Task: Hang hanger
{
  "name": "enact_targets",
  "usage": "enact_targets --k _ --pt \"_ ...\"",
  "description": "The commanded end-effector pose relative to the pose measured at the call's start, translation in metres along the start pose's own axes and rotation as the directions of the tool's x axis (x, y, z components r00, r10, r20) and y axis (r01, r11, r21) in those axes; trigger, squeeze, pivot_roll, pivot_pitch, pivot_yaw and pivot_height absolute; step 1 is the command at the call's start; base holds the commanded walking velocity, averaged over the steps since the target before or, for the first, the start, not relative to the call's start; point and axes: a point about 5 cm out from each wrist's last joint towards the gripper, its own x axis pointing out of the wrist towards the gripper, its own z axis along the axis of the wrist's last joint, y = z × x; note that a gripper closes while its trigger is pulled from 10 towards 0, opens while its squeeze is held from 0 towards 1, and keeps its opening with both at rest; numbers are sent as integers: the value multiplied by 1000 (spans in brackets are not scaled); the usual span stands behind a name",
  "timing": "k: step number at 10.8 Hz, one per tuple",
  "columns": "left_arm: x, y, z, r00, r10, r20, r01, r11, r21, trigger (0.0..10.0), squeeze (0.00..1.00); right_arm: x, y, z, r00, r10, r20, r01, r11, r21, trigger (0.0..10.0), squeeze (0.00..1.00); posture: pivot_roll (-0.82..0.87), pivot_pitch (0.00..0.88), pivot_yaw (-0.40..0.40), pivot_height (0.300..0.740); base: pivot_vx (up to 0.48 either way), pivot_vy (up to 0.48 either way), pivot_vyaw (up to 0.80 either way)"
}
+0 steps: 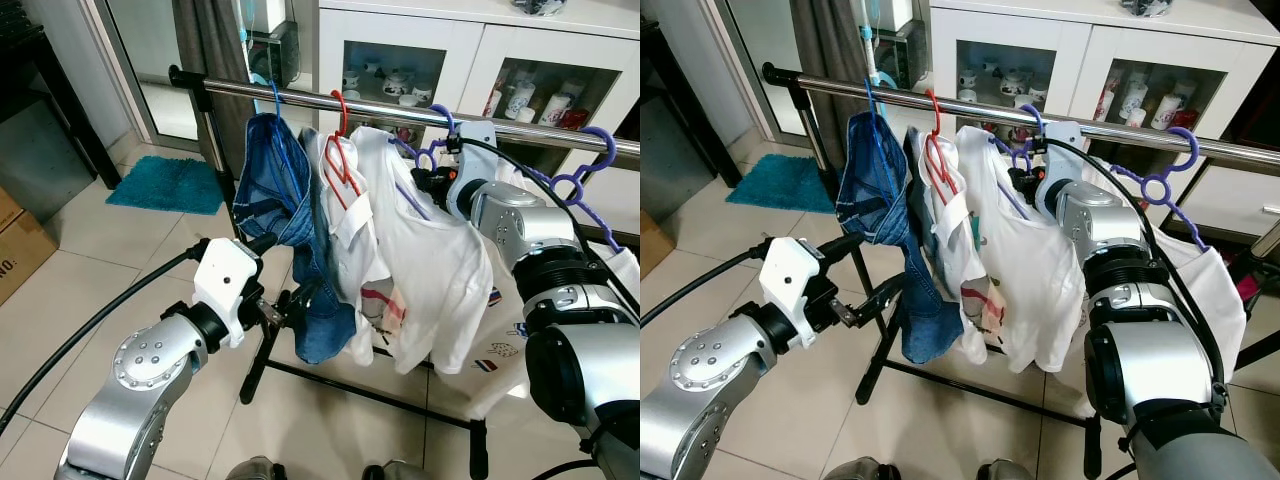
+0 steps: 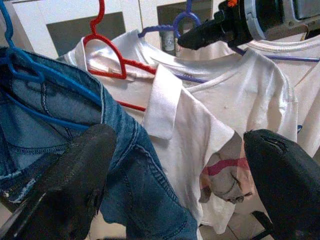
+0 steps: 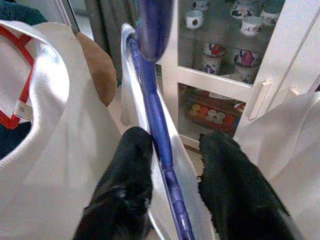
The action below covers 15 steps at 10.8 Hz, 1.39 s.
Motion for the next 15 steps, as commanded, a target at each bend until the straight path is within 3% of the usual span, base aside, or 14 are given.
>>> enact_targets --k 1,9,12,13,14,15 --pt "0 -1 -1 1000 -19 -12 19 1000 2 10000 1000 1 4 6 1000 18 19 -17 1000 -14 0 0 -96 34 37 740 0 0 0" --pt "1 -1 -3 1000 -19 -17 19 1000 9 10000 1000 1 11 10 995 81 65 -79 996 -34 0 0 -98 37 44 740 0 0 0" --pt "2 3 -7 998 55 -40 -54 998 14 10000 1000 -5 11 16 991 65 119 -59 997 -51 0 0 -106 42 45 740 0 0 0" --pt "1 6 -8 992 121 -18 -121 993 -3 10000 565 -13 11 21 981 62 182 -50 996 -72 0 0 -111 36 32 740 0 0 0" --pt "1 7 -9 987 162 -3 -162 987 -22 10000 0 -23 11 23 975 65 212 -41 992 -117 0 0 -111 37 29 740 0 0 0" --pt "0 7 -12 980 195 -25 -196 980 -36 10000 0 -40 15 22 967 87 239 -59 991 -119 0 0 -115 55 33 740 0 0 0"
